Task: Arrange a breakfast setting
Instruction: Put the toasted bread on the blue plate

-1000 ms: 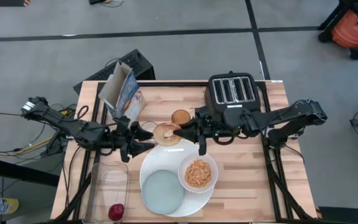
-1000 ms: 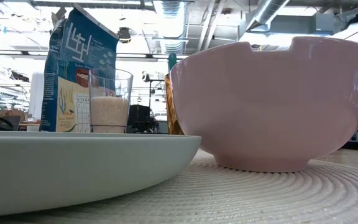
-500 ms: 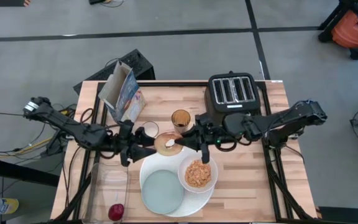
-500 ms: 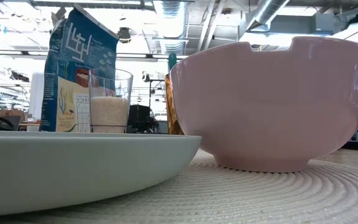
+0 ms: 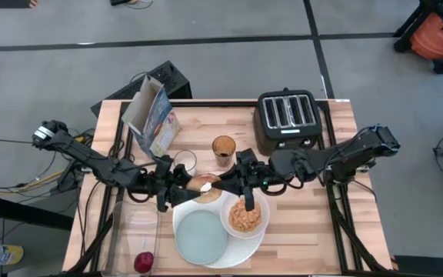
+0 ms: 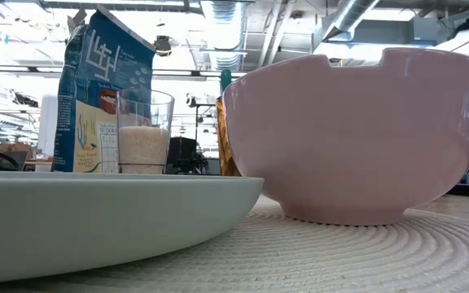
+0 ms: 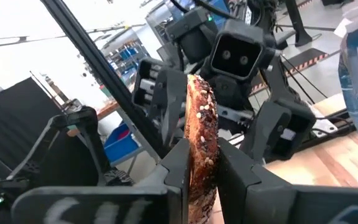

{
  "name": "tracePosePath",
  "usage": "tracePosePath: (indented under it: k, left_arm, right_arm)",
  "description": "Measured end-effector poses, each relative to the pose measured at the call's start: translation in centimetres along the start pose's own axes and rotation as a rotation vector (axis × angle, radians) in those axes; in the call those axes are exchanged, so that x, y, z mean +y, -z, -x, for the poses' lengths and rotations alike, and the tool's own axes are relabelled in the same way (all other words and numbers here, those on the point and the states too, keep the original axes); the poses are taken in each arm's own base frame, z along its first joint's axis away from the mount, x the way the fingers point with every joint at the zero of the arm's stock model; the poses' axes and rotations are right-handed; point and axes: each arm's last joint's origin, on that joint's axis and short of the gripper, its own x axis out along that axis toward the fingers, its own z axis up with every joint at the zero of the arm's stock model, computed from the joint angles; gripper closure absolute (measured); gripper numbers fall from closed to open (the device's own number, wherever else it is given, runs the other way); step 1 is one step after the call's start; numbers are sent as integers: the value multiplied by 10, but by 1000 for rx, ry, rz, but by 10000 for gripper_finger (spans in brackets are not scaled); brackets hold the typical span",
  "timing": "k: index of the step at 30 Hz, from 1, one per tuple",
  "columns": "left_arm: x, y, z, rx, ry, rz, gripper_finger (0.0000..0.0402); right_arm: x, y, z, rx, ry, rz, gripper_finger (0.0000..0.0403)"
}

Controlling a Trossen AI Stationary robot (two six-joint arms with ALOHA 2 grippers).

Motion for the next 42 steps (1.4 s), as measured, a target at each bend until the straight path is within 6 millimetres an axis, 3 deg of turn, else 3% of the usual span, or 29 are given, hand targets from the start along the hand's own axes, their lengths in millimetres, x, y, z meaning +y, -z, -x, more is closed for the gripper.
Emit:
tracePosePath:
  k: [5, 17, 23, 34, 42]
  left_arm:
    - [0, 0, 0, -5, -7, 1, 141]
    - [0, 0, 0, -5, -6, 8, 278]
    - [1, 0, 0, -6, -13, -2, 325]
    - [1, 1, 0, 8, -7, 25, 329]
    - [-5, 8, 3, 70, 37, 48, 330]
  right_arm:
    - [0, 0, 0, 4, 3, 0, 330]
    - [-3, 1, 0, 12, 17, -15, 330]
    - [-3, 1, 0, 11, 24, -26, 325]
    - [-3, 1, 0, 18, 20, -34, 232]
    - [1, -8, 8, -4, 4, -50, 212]
